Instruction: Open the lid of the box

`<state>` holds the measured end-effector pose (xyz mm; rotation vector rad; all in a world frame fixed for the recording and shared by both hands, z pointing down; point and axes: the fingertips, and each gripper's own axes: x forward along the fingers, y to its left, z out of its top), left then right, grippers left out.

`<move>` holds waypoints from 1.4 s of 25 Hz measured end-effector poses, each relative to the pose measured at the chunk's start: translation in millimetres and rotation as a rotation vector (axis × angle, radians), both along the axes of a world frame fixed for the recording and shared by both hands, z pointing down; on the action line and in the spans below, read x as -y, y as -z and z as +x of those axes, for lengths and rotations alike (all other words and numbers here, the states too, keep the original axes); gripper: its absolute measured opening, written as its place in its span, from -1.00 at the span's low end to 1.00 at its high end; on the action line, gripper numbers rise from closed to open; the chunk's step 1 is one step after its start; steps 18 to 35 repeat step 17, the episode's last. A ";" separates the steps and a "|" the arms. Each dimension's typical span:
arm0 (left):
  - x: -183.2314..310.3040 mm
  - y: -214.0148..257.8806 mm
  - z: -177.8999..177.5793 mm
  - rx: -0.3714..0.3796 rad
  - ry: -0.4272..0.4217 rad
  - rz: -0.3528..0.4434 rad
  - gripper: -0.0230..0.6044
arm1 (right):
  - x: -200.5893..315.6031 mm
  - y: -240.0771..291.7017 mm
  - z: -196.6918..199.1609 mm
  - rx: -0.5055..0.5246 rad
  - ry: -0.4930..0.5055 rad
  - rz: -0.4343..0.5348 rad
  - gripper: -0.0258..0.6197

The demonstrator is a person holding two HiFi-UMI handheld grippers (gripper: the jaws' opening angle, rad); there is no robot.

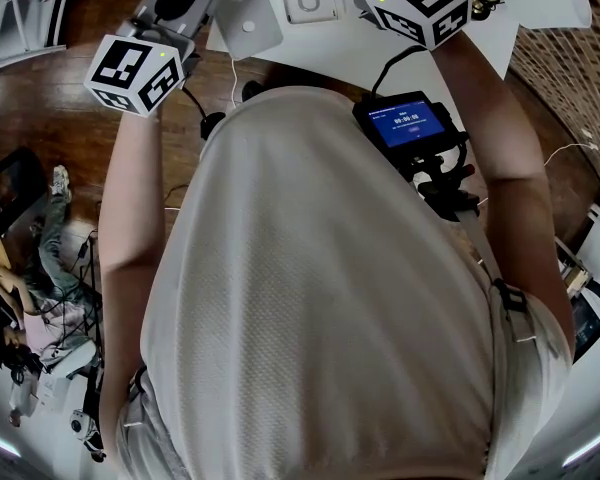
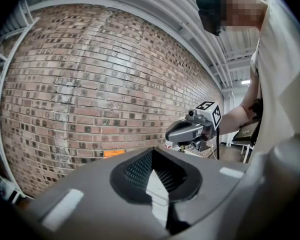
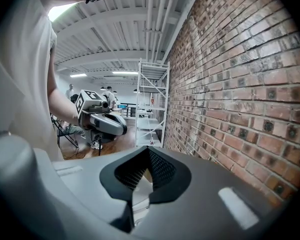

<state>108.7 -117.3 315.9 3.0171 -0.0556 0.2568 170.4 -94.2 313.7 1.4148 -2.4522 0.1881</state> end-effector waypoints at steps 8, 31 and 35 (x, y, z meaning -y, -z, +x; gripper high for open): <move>0.0 -2.5 1.9 -0.004 -0.002 -0.010 -0.92 | -0.3 -3.2 2.2 0.021 -0.011 -0.012 -0.92; -0.6 -0.9 2.1 -0.005 -0.003 -0.011 -0.93 | -1.2 -2.2 -0.7 0.034 0.001 -0.016 -0.92; -0.6 -0.9 2.1 -0.005 -0.003 -0.011 -0.93 | -1.2 -2.2 -0.7 0.034 0.001 -0.016 -0.92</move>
